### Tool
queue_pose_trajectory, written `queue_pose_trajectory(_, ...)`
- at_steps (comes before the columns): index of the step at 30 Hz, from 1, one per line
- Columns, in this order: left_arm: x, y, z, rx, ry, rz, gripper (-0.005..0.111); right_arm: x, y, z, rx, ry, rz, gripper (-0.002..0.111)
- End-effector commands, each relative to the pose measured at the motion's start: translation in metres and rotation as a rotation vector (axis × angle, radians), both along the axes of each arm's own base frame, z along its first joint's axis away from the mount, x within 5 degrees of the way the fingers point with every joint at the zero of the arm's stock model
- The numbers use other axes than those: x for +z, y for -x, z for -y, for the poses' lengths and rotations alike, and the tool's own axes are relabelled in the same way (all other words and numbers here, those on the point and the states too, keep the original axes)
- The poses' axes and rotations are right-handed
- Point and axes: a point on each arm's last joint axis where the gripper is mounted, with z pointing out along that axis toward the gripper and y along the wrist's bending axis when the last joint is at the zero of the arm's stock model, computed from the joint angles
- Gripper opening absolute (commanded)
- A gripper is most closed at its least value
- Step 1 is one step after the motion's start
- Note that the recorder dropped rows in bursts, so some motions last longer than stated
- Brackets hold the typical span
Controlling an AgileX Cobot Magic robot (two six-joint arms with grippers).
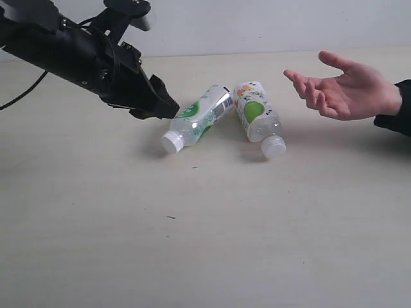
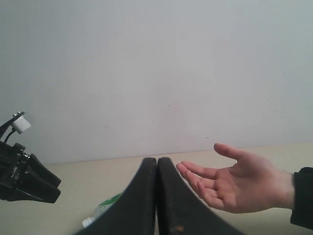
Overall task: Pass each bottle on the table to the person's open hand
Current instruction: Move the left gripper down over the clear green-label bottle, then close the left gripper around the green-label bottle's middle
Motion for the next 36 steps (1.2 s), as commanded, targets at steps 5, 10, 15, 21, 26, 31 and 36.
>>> queue_pose_trajectory(5,-0.01,-0.01,0.031,0.005,-0.044,0.197,0.062,-0.001,0.0,0.0,-0.002,0.011,0.007,0.0)
queue_pose_trajectory(10,-0.03,-0.024,0.038,0.037,-0.05,0.187,0.074,-0.001,0.0,0.0,-0.002,0.011,0.007,0.0)
queue_pose_trajectory(15,-0.046,-0.04,0.046,0.039,-0.061,0.176,0.074,-0.001,0.0,0.0,-0.002,0.011,0.007,0.0)
queue_pose_trajectory(21,-0.065,-0.058,0.055,0.032,-0.077,0.166,0.074,-0.001,0.0,0.0,-0.002,0.011,0.007,0.0)
queue_pose_trajectory(26,-0.077,-0.069,0.061,0.029,-0.083,0.161,0.074,-0.001,0.0,0.0,-0.002,0.011,0.007,0.0)
queue_pose_trajectory(31,-0.083,-0.077,0.065,0.018,-0.09,0.165,0.074,-0.001,0.0,0.0,-0.002,0.011,0.007,0.0)
queue_pose_trajectory(36,-0.096,-0.082,0.068,0.012,-0.102,0.148,0.074,-0.001,0.0,0.0,-0.002,0.011,0.007,0.0)
